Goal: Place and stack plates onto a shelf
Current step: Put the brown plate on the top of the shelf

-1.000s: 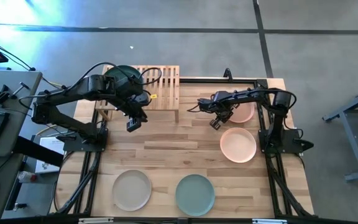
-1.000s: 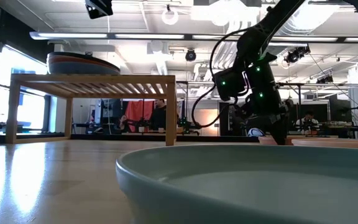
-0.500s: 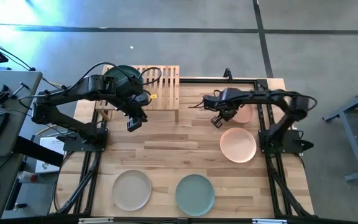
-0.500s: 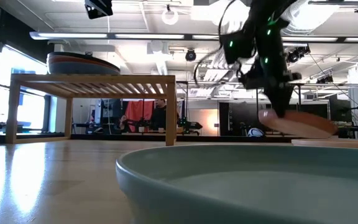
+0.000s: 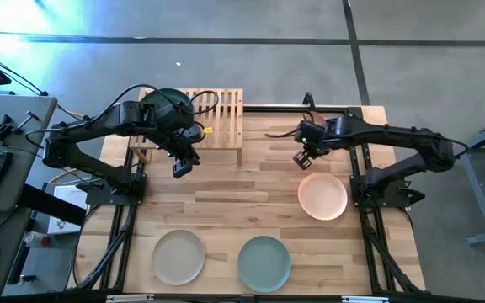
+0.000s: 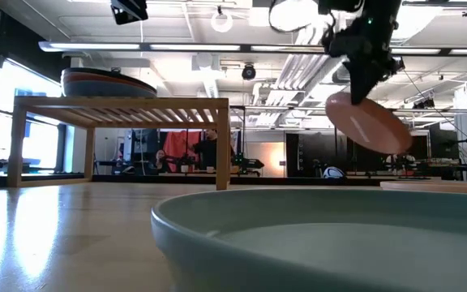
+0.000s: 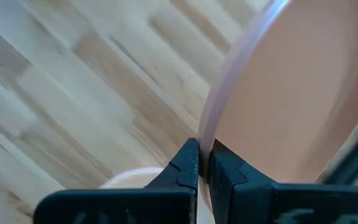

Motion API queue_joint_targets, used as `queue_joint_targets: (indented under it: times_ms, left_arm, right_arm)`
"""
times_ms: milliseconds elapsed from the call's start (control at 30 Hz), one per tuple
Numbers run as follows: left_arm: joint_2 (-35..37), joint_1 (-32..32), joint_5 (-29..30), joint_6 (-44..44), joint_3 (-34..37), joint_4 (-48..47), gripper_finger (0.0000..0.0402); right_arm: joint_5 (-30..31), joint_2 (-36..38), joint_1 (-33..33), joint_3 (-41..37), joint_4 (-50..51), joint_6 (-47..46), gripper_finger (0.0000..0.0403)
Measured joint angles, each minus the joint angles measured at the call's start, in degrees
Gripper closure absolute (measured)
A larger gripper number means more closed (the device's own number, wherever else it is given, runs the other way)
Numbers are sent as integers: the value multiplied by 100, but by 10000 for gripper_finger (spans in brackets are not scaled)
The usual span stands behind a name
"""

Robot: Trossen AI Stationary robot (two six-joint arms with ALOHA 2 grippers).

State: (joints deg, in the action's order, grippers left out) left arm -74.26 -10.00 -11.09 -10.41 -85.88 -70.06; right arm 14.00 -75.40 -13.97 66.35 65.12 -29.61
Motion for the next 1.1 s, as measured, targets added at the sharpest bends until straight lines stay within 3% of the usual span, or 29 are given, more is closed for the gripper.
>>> queue_joint_targets:
  times_ms: [233,467,600,767,1100]
  left_arm:
    - [0,0,-2,-368,1,11,323]
    - [1,2,-15,-1215,1,-29,323]
    - [2,4,-15,-1639,1,-70,323]
    - [0,4,-16,-2112,1,-74,323]
    - [1,2,-14,-2256,1,-74,323]
  right_arm:
    - [255,301,15,2,-1166,1437,403]
    - [676,254,-5,388,-2293,4140,403]
    - [604,254,-157,753,-2819,5730,403]
    - [207,99,-408,1269,-2977,7175,403]
    - [191,-977,-631,2481,-2591,8926,403]
